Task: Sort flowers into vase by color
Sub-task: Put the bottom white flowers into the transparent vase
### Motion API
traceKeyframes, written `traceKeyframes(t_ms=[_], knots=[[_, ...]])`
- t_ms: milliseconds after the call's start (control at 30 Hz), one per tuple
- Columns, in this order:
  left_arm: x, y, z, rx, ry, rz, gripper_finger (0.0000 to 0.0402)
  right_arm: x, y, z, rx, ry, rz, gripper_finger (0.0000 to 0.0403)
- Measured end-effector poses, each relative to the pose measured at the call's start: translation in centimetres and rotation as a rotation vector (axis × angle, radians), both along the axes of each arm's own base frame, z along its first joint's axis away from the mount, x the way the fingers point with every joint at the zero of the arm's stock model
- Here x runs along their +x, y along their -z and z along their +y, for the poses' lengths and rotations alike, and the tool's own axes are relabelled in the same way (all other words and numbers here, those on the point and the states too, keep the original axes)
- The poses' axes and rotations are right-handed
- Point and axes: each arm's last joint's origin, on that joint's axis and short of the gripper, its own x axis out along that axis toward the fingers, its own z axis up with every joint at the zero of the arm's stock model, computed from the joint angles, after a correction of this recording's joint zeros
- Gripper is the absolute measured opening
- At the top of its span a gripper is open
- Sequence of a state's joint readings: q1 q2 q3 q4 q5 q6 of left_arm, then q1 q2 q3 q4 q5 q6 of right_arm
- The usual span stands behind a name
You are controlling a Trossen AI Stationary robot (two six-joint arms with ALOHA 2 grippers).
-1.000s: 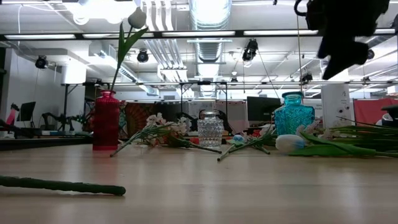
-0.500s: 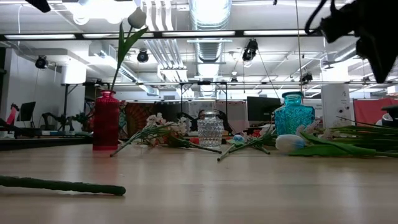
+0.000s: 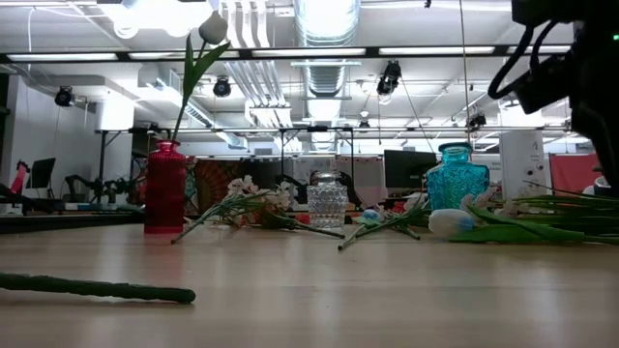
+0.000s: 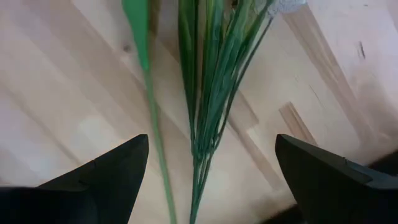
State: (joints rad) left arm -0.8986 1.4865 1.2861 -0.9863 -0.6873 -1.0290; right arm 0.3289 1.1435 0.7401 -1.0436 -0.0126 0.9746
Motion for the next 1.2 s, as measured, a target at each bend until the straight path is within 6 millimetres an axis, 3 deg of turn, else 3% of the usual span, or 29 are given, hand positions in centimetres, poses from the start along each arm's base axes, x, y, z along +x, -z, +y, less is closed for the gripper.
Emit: traceKeyframes(t_ms=[267,433,567,1000,1100,1200], knots=[[0.5,0.7,-0.5,0.038,-0.014,-0.02,0.018,0.0,3.2,0.6,-0.024,0.0,0.0,0.0342],[1.0,1.4,-1.1,0.056,-0.026,-0.044,0.018,0.0,4.0,0.7,-0.073,0.005,0.009,0.0323],[1.3,2.0,-1.5,0.064,-0.027,-0.041,0.018,0.1,4.2,0.7,-0.103,0.005,0.008,0.0275],[1.8,3.0,-2.0,0.109,-0.042,-0.051,0.018,0.1,4.3,0.7,-0.102,0.0,0.02,0.0056],[1.8,3.0,-1.9,0.116,-0.044,-0.053,0.018,0.0,3.9,0.7,-0.089,0.001,0.009,0.0022],[1.8,3.0,-1.8,0.142,-0.051,-0.061,0.018,0.0,3.1,0.7,-0.071,0.003,-0.003,0.0014]])
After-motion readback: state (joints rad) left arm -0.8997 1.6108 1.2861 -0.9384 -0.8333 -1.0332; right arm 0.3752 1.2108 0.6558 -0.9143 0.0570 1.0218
